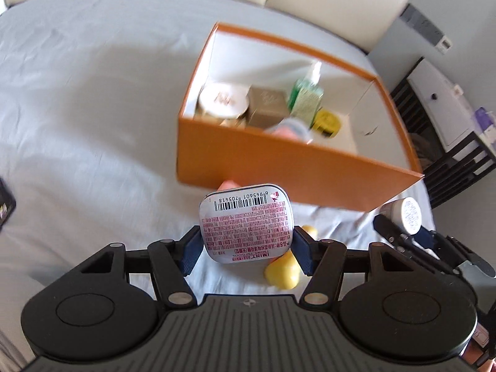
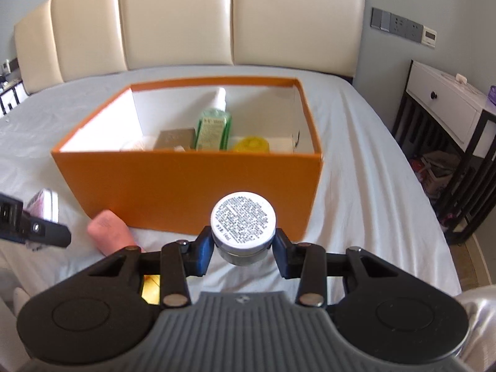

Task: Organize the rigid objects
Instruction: 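Lower the tin into the box with the left tool while the right drops the jar beside it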

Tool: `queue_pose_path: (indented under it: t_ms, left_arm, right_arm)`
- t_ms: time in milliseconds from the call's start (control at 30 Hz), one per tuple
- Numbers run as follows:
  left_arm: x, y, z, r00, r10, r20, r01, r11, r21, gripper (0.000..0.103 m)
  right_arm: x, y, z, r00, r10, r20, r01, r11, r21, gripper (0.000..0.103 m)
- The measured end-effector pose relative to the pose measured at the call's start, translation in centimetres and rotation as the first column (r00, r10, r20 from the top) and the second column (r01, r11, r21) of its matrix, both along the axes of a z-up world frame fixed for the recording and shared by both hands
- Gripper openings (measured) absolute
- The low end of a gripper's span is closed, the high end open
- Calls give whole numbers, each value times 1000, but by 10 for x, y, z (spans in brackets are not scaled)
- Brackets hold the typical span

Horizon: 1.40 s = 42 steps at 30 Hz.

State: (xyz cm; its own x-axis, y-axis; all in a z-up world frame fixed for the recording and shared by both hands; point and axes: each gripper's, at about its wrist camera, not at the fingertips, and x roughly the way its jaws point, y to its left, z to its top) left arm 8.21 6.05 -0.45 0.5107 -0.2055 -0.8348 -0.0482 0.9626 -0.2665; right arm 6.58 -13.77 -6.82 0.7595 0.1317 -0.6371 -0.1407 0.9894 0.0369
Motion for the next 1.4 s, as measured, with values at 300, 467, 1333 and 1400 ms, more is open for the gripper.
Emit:
queue_pose_path:
  t_ms: [300, 467, 1333, 1400]
  left_arm:
    - [49, -27, 39, 989, -133, 65, 138, 987, -84, 70]
    - [99, -47, 38, 980, -200, 12, 199, 968, -151, 70]
    - [208, -83, -35, 918, -318, -235, 284, 944, -166, 70]
    - [209, -86, -35, 914, -330, -236, 299, 941, -160, 70]
  right_arm:
    - [41, -3, 50, 985, 165, 54, -163, 986, -37, 40]
    - [88, -3, 57, 955, 294, -27, -295, 951, -89, 41]
    - [233, 31, -28, 653, 555, -515, -731, 639, -239, 40]
    - [234, 30, -26, 648, 565, -511, -736, 635, -232, 42]
